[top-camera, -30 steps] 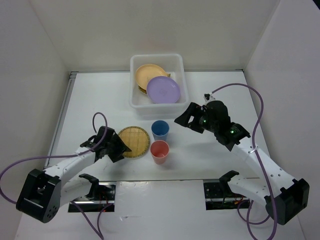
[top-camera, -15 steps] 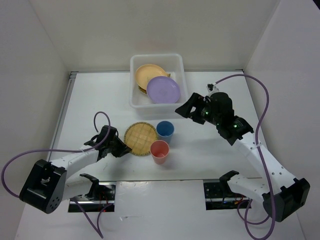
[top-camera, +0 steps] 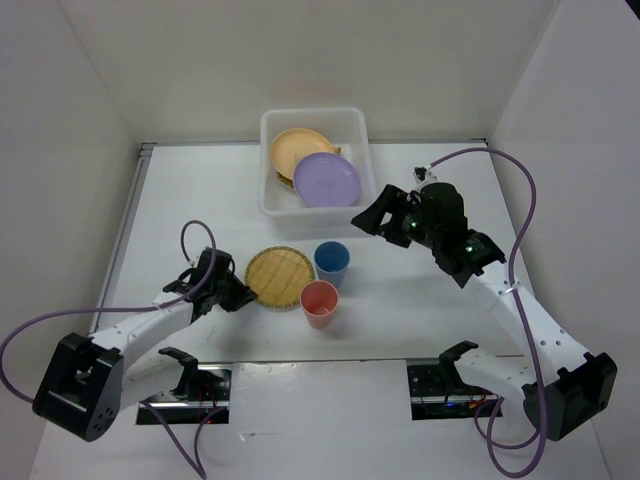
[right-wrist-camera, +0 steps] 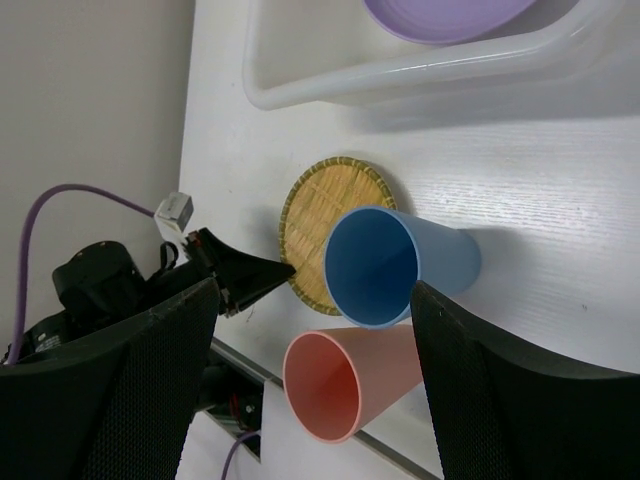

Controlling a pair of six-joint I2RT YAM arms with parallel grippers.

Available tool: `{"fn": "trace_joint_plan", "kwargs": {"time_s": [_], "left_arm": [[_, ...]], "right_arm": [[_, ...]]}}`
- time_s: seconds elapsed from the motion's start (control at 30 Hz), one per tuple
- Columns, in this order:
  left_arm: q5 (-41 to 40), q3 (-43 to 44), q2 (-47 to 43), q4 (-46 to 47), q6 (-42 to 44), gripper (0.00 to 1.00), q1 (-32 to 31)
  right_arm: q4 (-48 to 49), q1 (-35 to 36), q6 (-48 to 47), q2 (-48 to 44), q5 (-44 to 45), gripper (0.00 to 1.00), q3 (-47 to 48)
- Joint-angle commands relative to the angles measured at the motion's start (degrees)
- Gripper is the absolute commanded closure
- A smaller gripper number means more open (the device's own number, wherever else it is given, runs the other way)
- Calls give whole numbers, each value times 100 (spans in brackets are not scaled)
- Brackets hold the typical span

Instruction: Place the mixed dishes into the plastic bin

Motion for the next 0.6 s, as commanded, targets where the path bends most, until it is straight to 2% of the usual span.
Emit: {"fn": "trace_joint_plan", "kwargs": {"time_s": [0.0,0.1,0.27,0.57], "left_arm": [[-677,254,-382,-828,14,88,-10],[-748,317,-646,-960,76,88,-10],[-748,422,-1076,-1241,76,94,42],[-1117,1107,-2491,-2217,76,92,227]], "right_arm": [[127,-58,-102,-62,-22,18,251],[127,-58,-154,-62,-75,18,251],[127,-58,-154,-62,-75,18,304],[75,-111,-154,-115,-137,18,356]]}}
